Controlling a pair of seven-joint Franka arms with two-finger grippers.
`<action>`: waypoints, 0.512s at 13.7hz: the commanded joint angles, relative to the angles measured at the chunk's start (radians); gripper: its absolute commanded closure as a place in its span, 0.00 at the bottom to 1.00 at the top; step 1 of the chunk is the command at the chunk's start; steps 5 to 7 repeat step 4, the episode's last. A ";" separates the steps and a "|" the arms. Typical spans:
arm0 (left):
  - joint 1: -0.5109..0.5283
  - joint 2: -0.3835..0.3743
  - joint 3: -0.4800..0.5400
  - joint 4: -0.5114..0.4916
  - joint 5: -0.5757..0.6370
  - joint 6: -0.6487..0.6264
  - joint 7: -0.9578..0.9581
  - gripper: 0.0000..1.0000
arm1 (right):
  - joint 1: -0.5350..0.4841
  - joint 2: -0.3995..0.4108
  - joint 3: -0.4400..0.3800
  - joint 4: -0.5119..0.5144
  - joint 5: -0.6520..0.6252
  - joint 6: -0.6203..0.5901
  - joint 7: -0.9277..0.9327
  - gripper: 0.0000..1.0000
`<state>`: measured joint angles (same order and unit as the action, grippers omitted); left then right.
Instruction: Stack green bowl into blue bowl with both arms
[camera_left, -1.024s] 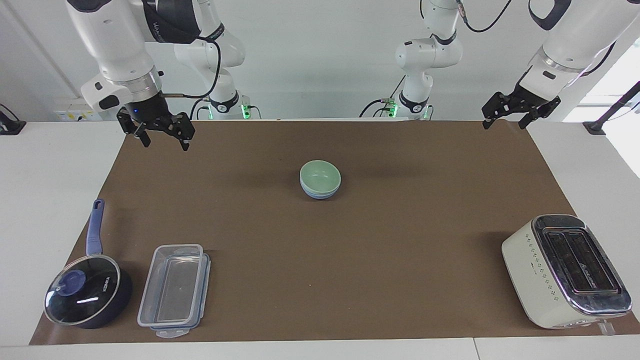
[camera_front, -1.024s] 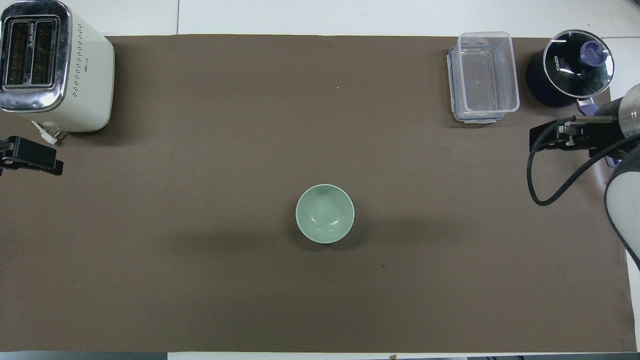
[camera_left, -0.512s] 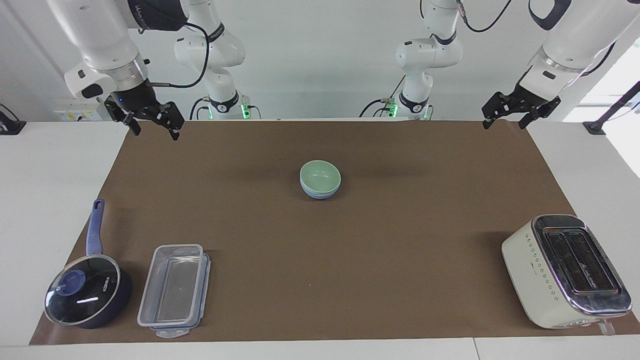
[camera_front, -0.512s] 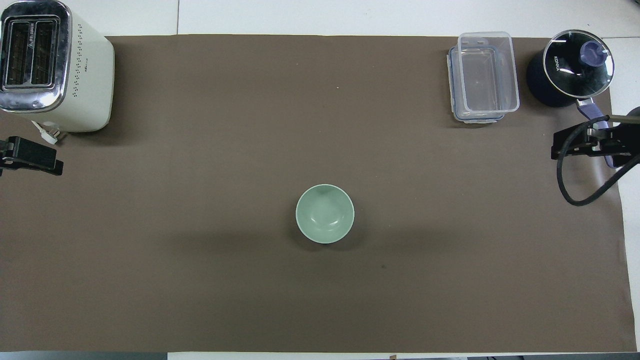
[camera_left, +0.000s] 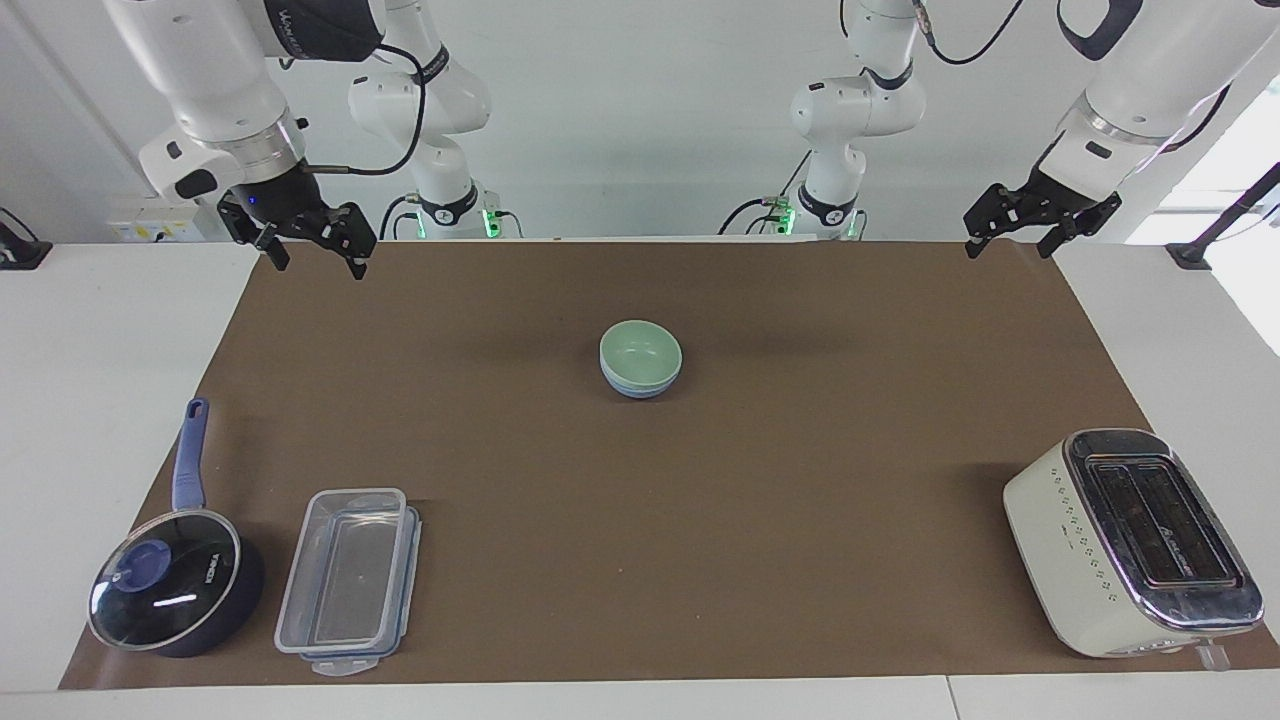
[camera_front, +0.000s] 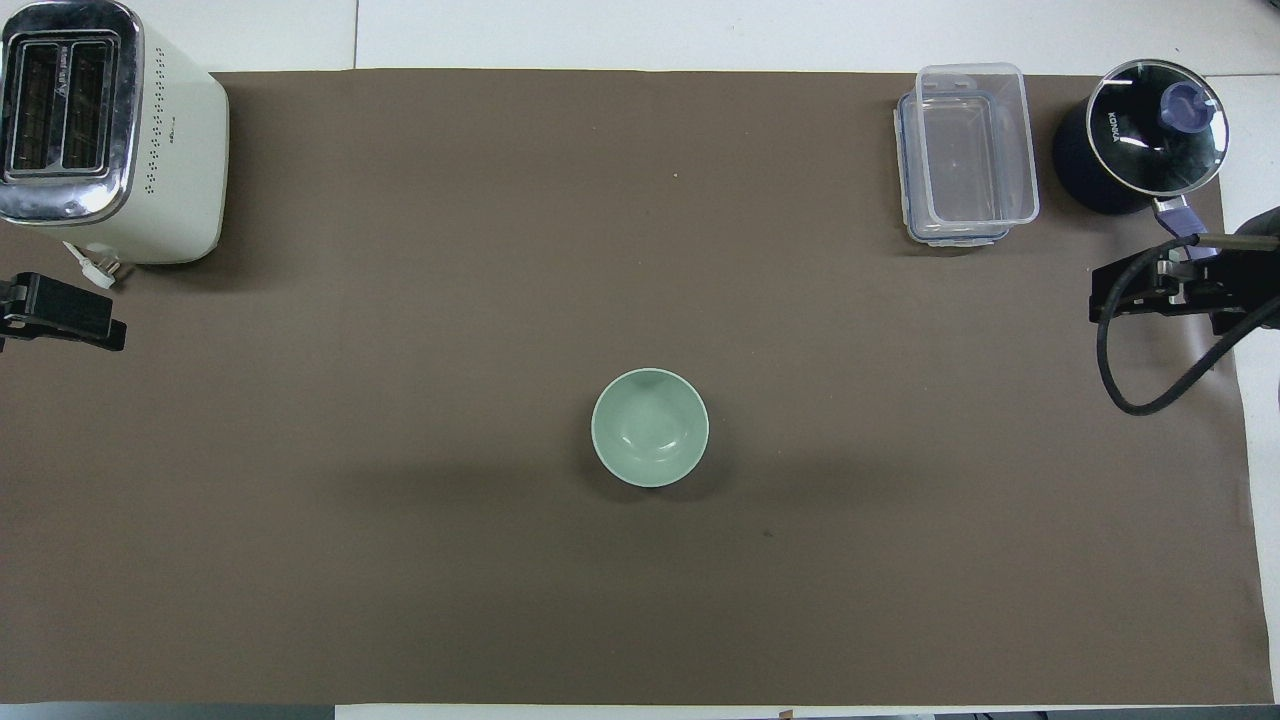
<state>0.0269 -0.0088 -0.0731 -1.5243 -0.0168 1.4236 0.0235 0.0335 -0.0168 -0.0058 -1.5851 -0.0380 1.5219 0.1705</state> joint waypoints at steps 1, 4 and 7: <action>0.010 -0.030 -0.002 -0.036 -0.005 0.017 0.010 0.00 | -0.001 -0.002 -0.006 -0.001 0.018 -0.016 -0.023 0.00; 0.010 -0.028 -0.002 -0.036 -0.005 0.018 0.010 0.00 | 0.000 -0.002 -0.006 0.000 0.018 -0.006 -0.022 0.00; 0.010 -0.028 -0.002 -0.036 -0.005 0.018 0.010 0.00 | 0.000 -0.002 -0.006 0.000 0.018 -0.006 -0.022 0.00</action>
